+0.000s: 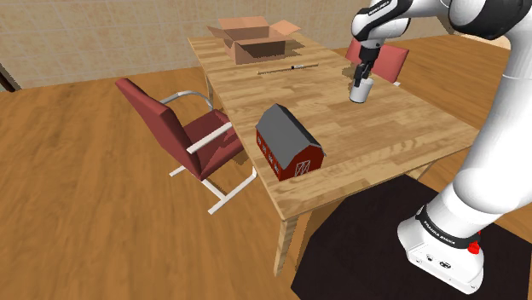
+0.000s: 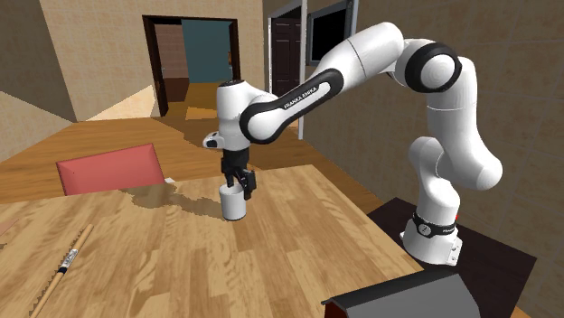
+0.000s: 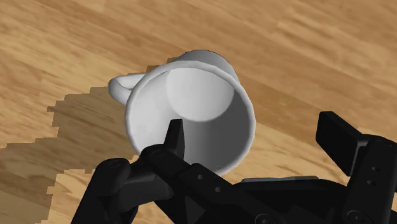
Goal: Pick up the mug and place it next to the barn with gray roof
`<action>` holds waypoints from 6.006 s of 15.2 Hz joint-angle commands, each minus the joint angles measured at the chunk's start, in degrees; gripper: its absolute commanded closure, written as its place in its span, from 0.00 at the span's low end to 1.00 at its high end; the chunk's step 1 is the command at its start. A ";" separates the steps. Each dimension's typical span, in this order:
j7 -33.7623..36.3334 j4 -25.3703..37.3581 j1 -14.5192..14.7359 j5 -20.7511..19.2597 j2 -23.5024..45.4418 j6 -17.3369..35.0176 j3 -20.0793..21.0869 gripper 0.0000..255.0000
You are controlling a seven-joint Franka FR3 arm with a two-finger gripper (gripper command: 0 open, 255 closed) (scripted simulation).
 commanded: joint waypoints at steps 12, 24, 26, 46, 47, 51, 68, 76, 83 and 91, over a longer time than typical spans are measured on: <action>-0.58 -1.21 -0.47 0.89 1.81 2.91 0.32 1.00; -0.38 -0.23 -0.30 0.39 0.77 0.97 0.09 1.00; -0.26 0.49 -0.20 0.08 0.12 -0.35 -0.05 1.00; 0.18 10.84 0.12 -1.79 -3.88 -14.35 -0.87 1.00; 0.16 11.52 0.10 -1.82 -3.95 -15.10 -0.89 1.00; 0.06 14.44 -0.02 -1.88 -4.08 -18.12 -0.98 1.00; 5.61 8.71 4.44 -7.33 -16.16 -23.70 0.07 1.00; 16.33 -9.77 8.08 -13.61 -33.90 -22.82 5.58 1.00; 24.80 -21.62 9.41 -14.70 -46.94 -24.94 11.99 1.00; 33.80 -31.24 11.54 -11.65 -59.63 -29.24 20.05 1.00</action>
